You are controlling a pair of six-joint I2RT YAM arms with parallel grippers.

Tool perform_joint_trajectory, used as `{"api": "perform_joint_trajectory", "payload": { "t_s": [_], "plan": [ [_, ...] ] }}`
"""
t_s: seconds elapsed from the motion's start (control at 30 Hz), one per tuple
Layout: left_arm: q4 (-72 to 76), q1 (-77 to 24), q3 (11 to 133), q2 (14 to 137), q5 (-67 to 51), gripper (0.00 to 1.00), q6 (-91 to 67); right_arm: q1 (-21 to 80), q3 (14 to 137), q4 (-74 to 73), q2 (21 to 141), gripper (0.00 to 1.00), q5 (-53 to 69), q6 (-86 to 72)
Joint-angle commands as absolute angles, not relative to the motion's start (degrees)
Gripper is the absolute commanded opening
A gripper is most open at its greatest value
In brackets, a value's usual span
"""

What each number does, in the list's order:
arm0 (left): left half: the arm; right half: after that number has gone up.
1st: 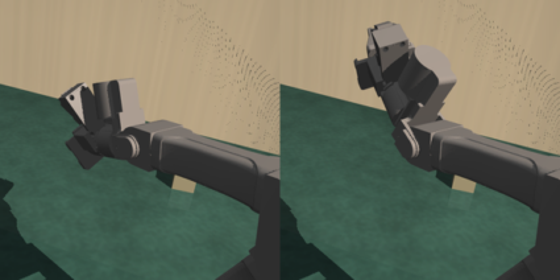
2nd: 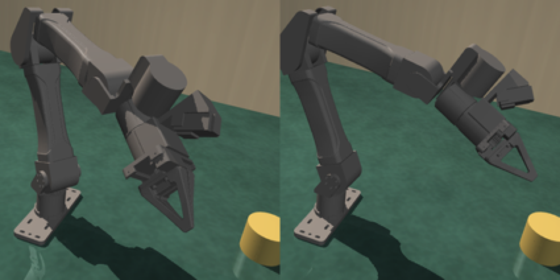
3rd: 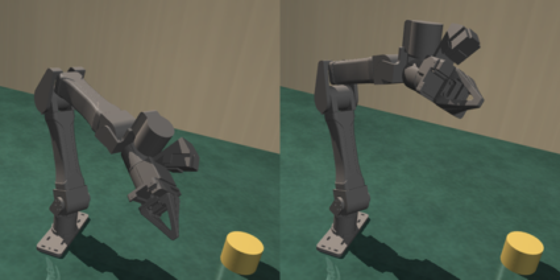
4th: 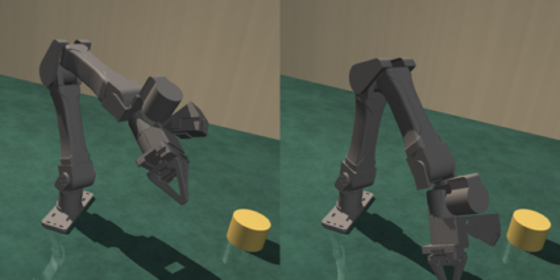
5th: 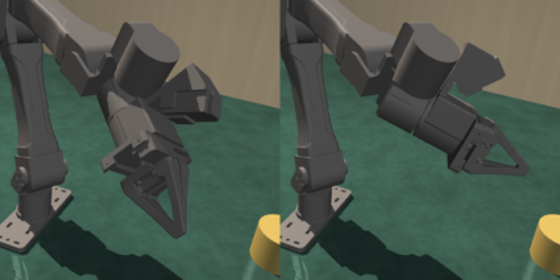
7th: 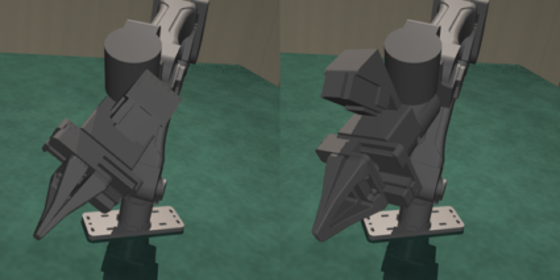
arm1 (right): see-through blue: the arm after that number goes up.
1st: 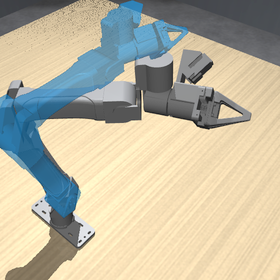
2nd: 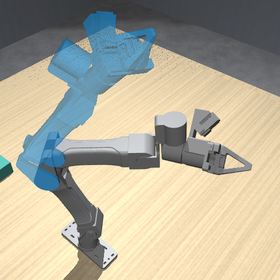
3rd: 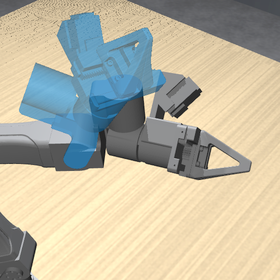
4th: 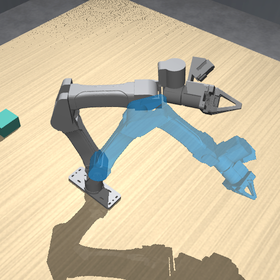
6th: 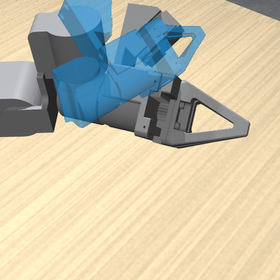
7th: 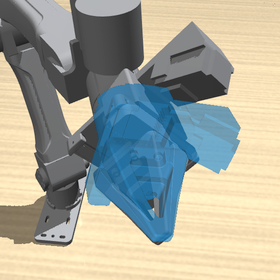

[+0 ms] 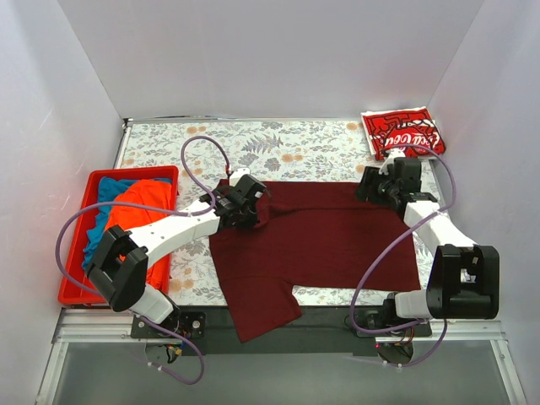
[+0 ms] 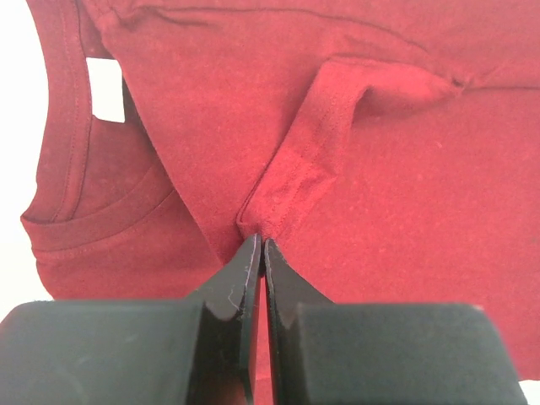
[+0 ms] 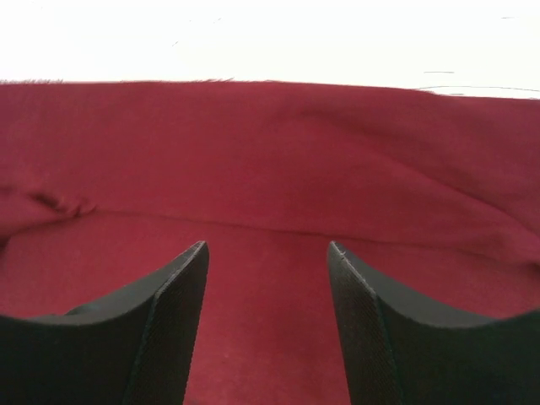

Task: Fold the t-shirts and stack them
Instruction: Fold the tshirt

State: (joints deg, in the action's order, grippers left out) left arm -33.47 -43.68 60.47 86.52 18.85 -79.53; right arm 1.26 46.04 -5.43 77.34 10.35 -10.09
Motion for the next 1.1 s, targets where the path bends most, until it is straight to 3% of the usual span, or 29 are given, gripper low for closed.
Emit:
{"api": "perform_joint_trajectory", "payload": {
  "t_s": [0.0,0.67,1.07],
  "plan": [
    [-34.36,-43.95,59.33,85.17,19.95,0.00,-80.59,3.69,46.76,-2.81,79.27,0.64,14.06,-7.56],
    [-38.41,-46.67,62.58,83.14,21.71,0.00,-84.64,8.44,47.90,-2.28,83.23,0.63,15.47,-5.54],
    [-36.92,-47.64,58.19,84.38,22.68,0.00,-87.72,9.75,48.69,-2.28,85.34,0.63,18.10,-4.13]
  ]
}}
